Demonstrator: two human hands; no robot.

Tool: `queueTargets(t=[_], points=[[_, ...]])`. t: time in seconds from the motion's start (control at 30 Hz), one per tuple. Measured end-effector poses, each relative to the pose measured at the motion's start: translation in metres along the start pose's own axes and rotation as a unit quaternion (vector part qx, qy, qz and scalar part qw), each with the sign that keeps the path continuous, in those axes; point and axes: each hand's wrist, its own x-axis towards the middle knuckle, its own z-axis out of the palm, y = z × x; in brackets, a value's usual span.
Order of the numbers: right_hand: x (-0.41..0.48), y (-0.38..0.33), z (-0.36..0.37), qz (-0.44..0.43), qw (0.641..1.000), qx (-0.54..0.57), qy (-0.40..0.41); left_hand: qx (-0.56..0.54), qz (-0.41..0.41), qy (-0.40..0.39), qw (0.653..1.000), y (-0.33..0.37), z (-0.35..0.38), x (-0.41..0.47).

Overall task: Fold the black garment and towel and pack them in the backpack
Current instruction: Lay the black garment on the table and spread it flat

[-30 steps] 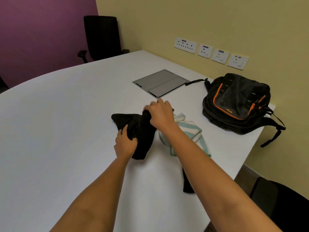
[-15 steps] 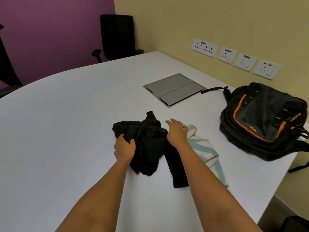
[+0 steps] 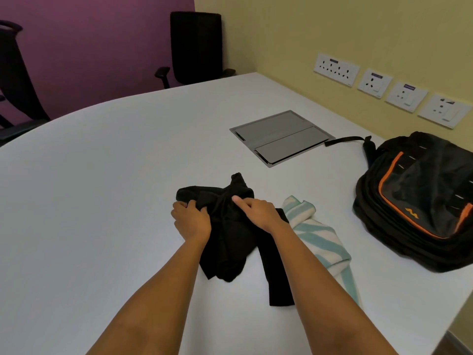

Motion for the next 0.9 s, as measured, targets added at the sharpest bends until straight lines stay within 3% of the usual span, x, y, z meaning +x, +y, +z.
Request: queueTargets(t=[0.1,0.3,0.5,0.63,0.8,0.9], points=[[0.007,-0.007,-0.002,-0.009,1.0,0.004,-0.023,-0.06,-0.011,-0.011,0.998,0.01,-0.009,0.0],[0.01,-0.014,-0.007,0.03,0.991,0.111,0.067,-0.163,-0.05,-0.002,0.985,0.012,-0.034,0.004],[-0.012,-0.04,-0.019,0.011,0.965,0.232,0.124,-0.213,-0.046,0.08,0.973,0.012,-0.065,0.013],[-0.022,-0.055,-0.021,-0.027,0.974,0.215,0.063,-0.191,-0.047,0.106,0.975,0.011,-0.077,0.009],[-0.03,-0.055,-0.011,-0.041,0.993,0.103,-0.049,-0.126,-0.074,0.047,0.988,-0.006,-0.071,-0.003],[-0.032,-0.036,-0.012,-0.01,0.994,0.101,0.027,-0.07,-0.044,0.044,0.996,-0.006,-0.059,-0.014]])
